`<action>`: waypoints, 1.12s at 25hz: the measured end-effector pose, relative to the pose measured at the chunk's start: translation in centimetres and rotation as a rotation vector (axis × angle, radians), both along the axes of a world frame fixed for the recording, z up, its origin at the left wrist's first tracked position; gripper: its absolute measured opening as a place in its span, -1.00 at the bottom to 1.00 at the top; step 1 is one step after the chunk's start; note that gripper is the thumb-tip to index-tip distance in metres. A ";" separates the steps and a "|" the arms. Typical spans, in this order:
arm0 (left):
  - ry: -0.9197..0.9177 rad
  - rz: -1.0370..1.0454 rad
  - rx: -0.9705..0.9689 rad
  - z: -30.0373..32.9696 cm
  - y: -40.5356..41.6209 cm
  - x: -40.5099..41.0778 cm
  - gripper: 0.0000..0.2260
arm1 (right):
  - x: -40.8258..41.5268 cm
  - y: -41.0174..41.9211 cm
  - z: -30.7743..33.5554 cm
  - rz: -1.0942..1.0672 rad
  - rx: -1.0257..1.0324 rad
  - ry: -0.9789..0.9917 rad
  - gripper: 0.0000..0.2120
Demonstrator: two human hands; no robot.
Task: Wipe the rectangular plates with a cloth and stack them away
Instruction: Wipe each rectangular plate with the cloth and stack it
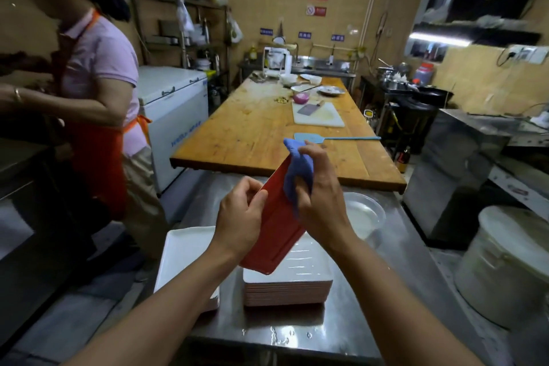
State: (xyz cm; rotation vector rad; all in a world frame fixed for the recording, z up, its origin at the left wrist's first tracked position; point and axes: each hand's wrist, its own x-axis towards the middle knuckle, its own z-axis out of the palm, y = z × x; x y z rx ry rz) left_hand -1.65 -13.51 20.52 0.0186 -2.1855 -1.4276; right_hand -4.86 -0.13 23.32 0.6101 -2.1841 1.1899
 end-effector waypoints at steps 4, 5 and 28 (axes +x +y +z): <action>-0.011 0.006 0.145 0.9 -0.1 0.5 -0.86 | -0.5 -1.1 0.5 -0.016 0.123 0.160 -0.60; -0.013 0.001 0.182 1.0 -0.2 0.6 -0.86 | -0.8 -1.0 0.4 -0.015 0.147 0.183 -0.61; -0.079 -0.043 0.791 1.3 2.4 -1.5 -0.84 | 1.6 2.9 -3.1 0.056 -0.486 -0.383 -0.56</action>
